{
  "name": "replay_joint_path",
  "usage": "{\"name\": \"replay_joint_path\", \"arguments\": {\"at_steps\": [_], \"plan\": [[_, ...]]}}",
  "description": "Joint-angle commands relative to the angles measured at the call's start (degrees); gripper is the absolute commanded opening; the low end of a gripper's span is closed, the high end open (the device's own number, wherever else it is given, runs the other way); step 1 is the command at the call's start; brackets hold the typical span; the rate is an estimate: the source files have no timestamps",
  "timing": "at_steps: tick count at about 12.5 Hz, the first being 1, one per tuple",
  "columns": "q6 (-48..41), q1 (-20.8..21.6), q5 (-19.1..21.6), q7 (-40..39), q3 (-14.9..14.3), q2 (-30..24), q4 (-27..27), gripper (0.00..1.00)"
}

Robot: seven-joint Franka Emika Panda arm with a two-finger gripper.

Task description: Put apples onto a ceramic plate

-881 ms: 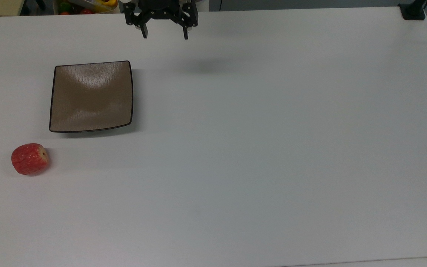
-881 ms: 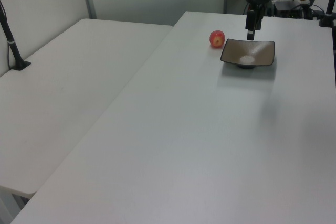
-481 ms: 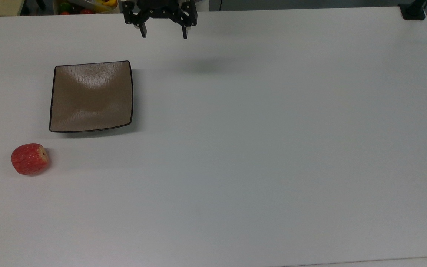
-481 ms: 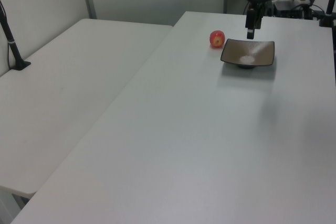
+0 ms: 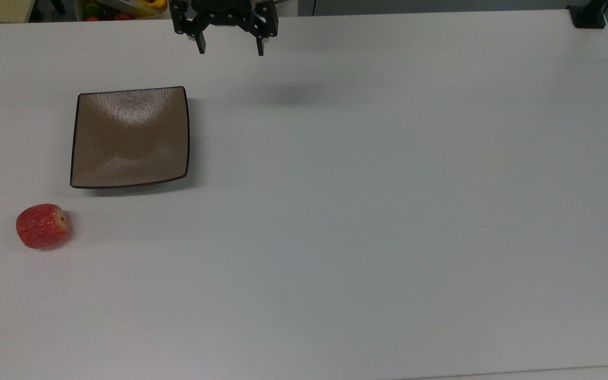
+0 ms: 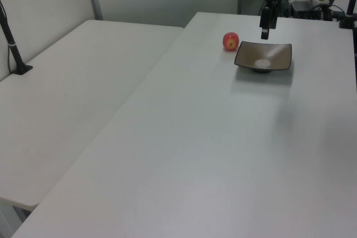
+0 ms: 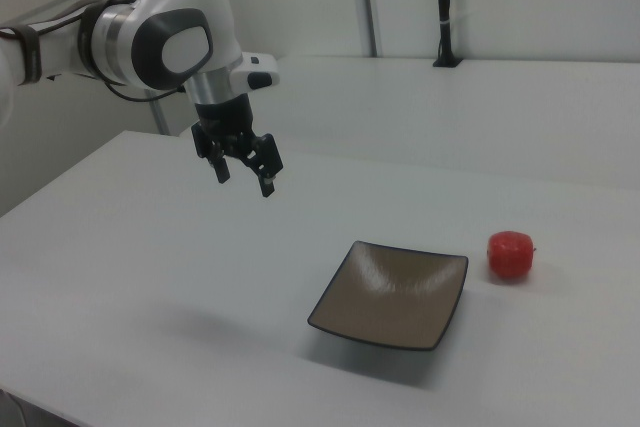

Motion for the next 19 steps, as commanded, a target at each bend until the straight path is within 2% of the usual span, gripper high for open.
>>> {"name": "replay_joint_path", "arguments": {"at_steps": [1, 4, 8, 12, 14, 17, 19], "plan": [[3.3, -1.9, -0.4, 5.5, -0.3, 3.2, 3.7, 1.0], [8.8, -4.7, -0.5, 13.9, -0.8, 8.5, 8.4, 1.0], [15.6, -4.8, -0.5, 21.5, -7.2, 15.2, 15.1, 1.0], [26.3, -4.6, -1.3, 35.5, -13.7, 19.5, 15.4, 1.0], [28.1, -5.0, -1.4, 38.3, -15.2, 22.1, 15.9, 1.0], [29.5, -5.0, -1.3, 41.6, -19.7, 30.6, 24.4, 1.0], [35.8, -5.6, -1.3, 42.1, -20.1, 33.7, 24.8, 1.0]]}}
